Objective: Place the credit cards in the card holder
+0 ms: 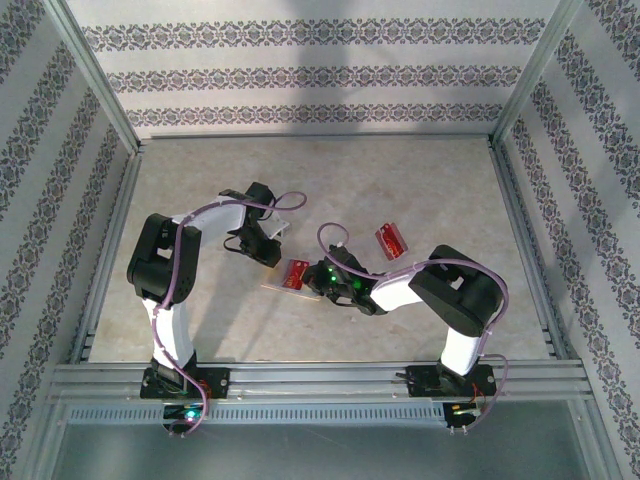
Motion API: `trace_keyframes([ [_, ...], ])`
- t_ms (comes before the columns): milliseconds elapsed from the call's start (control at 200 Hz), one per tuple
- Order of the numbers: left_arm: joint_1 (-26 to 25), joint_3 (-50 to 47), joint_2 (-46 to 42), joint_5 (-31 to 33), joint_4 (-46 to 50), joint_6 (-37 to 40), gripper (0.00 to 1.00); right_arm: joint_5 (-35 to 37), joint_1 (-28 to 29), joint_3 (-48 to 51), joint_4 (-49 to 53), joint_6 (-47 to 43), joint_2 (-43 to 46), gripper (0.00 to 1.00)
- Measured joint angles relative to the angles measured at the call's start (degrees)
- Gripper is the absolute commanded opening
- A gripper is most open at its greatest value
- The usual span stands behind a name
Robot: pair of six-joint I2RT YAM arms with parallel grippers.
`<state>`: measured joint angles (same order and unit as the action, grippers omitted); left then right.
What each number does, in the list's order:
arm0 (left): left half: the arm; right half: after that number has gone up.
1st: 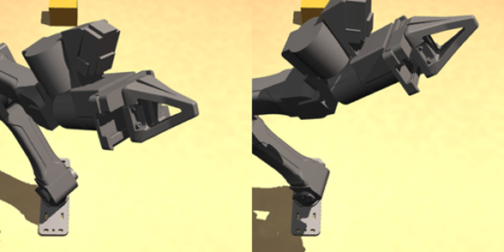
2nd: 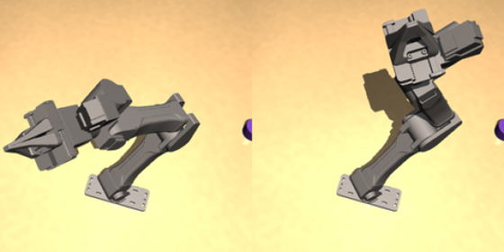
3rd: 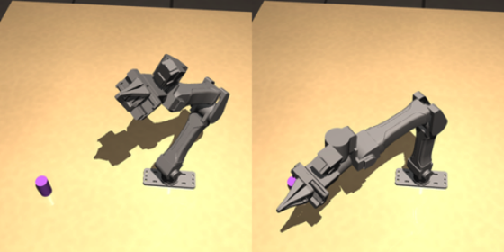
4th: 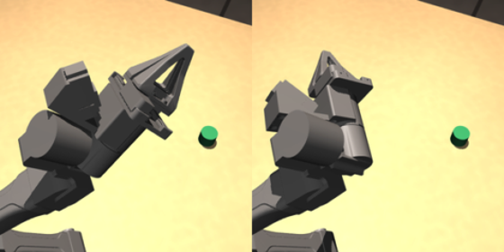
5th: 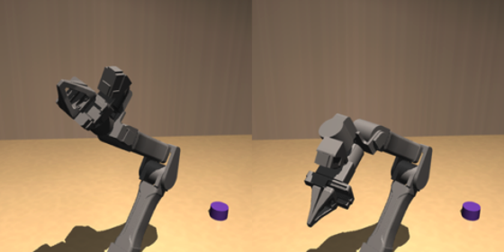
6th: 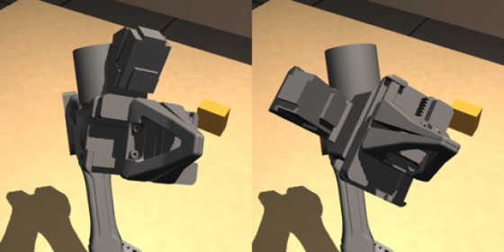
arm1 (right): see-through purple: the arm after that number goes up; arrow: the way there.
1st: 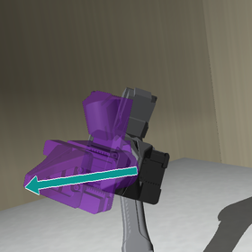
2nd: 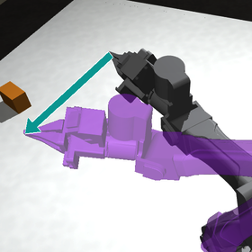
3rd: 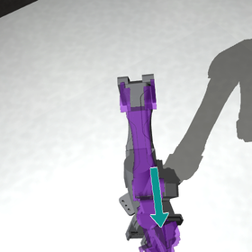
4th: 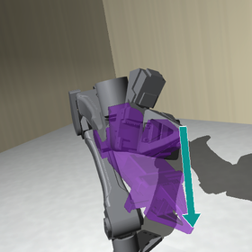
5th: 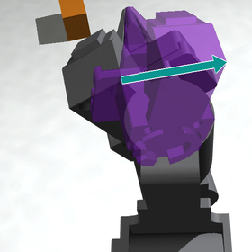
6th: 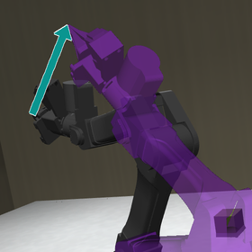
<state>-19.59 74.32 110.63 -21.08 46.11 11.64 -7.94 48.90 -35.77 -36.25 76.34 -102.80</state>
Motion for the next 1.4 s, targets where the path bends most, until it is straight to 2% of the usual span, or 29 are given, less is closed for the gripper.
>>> trace_keyframes([
  [365, -0.39, -0.52, -1.27, 4.85, -0.33, 0.81, 0.24, -0.35, 0.02, -1.36, -0.11, 0.02, -1.14, 0.0],
  [620, -0.44, -1.36, -0.22, 5.07, -0.74, 0.9, 0.23, -0.46, 0.11, -2.12, 0.11, 0.02, -1.7, 0.0],
  [1014, -0.44, -1.36, -0.22, 4.98, -0.85, 0.85, 0.23, -1.99, 0.5, -6.82, 1.75, 0.0, -4.87, 0.07],
  [1404, -0.39, -1.38, -0.26, 4.63, -0.83, 0.5, 0.23, -3.28, 0.48, -9.86, 5.03, -0.63, -6.01, 0.09],
])
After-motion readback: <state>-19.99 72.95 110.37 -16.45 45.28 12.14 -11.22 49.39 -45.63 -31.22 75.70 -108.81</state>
